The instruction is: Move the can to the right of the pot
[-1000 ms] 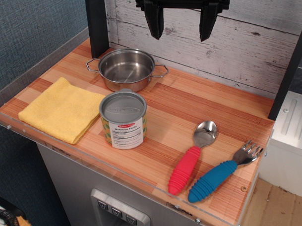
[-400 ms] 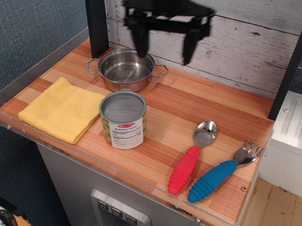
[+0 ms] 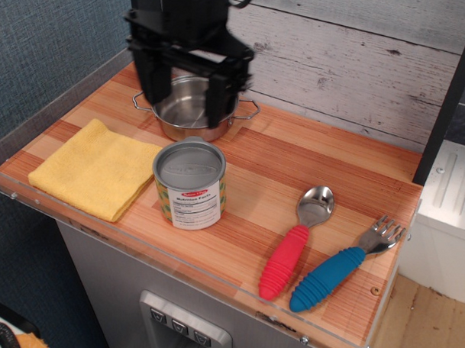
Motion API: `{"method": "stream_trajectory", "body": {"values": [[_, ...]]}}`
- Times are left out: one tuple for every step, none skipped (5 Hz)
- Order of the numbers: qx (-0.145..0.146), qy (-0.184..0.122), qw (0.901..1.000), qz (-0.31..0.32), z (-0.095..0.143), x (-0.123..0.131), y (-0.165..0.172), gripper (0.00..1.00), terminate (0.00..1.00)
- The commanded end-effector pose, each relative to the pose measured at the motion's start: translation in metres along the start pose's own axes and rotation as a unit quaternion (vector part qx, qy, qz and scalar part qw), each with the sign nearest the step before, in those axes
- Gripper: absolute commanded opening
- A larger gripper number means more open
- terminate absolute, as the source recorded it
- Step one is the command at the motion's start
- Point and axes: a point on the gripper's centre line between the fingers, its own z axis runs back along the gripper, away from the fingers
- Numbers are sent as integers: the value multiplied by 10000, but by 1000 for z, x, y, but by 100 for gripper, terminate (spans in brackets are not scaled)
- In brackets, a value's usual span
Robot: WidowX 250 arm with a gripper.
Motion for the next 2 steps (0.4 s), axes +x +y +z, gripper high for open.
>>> {"method": "stream_trajectory", "body": {"values": [[-345,78,9877,-1524,-12,-13,21,100,0],[-261,162,9802,-1956,-21,-21,23,100,0]]}}
